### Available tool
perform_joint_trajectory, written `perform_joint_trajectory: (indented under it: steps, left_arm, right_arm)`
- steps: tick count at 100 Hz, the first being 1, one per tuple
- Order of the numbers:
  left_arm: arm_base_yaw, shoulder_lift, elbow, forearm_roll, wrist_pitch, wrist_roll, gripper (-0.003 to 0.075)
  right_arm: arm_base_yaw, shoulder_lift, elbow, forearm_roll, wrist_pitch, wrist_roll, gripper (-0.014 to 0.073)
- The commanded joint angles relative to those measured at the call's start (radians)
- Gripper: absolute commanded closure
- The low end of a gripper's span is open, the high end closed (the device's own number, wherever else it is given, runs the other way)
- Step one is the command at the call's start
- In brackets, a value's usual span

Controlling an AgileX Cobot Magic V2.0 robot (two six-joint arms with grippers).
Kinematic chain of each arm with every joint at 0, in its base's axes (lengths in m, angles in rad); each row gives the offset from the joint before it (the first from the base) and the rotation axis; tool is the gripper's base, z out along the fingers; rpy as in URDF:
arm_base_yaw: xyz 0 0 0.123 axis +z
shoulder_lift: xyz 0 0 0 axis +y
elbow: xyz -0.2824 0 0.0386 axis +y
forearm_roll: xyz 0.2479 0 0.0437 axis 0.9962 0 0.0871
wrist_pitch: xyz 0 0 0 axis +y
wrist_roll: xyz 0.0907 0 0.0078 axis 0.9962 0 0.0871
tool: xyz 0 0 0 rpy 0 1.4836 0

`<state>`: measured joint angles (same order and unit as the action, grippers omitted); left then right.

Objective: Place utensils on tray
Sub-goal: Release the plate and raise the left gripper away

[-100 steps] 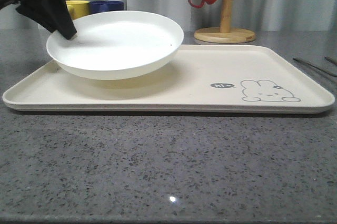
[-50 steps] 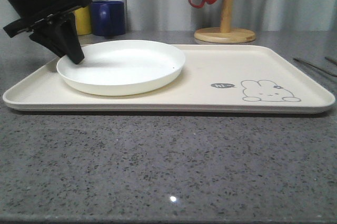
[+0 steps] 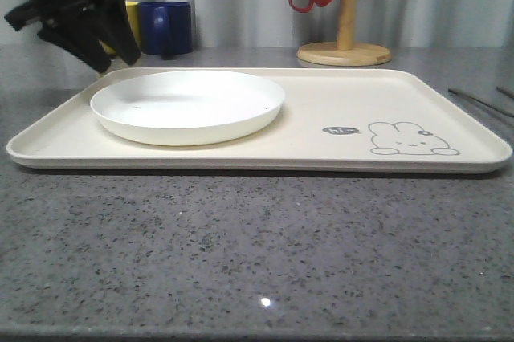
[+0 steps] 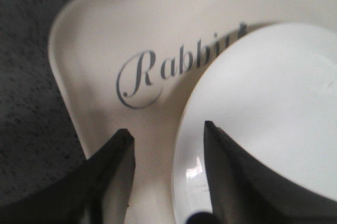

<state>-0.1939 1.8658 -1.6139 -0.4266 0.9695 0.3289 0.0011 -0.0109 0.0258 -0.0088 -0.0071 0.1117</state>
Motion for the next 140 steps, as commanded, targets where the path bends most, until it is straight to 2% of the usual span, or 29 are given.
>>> perform_joint_trajectory:
  steps: [1,16,30,60,72,100,121,131,140]
  left_arm:
    - [-0.006,-0.12,-0.016,-0.045,-0.09,-0.008,0.0412]
    - [-0.004,-0.262,0.067,-0.03,-0.212,-0.009,0.0412]
    - [-0.004,-0.406,0.207,-0.008,-0.336,-0.009,0.0412]
    - [-0.004,-0.747,0.645,0.001,-0.708,-0.009,0.0412]
    - [-0.004,-0.89,0.806,0.001,-0.799,-0.009,0.0412]
    - [-0.004,-1.219,1.101,0.001,-0.902,-0.009,0.0412]
    - [-0.004,-1.434,1.23,0.004,-0.904,-0.009,0.043]
    - [-0.004,-1.503,1.254,0.004,-0.904,-0.009,0.049]
    - [-0.004,-1.544,1.256,0.018,-0.904,-0.009,0.0597]
  right_arm:
    - [0.0,-0.017,-0.016,-0.006,-0.083,-0.009,0.0662]
    - [0.0,-0.017,-0.016,-0.006,-0.083,-0.009,0.0662]
    - [0.0,-0.017,-0.016,-0.006,-0.083,-0.009,0.0662]
    - [0.0,-0.017,-0.016,-0.006,-0.083,-0.009,0.0662]
    - [0.0,-0.017,-0.016,-0.006,-0.083,-0.009,0.0662]
    - [0.0,-0.017,-0.016,-0.006,-0.083,-0.009,0.0662]
    - [0.0,-0.017,-0.016,-0.006,-0.083,-0.009,0.0662]
    - [0.0,-0.017,-0.016,-0.006,-0.083,-0.009,0.0662]
    - [0.0,-0.017,-0.016,-0.006,-0.084,-0.009,0.0662]
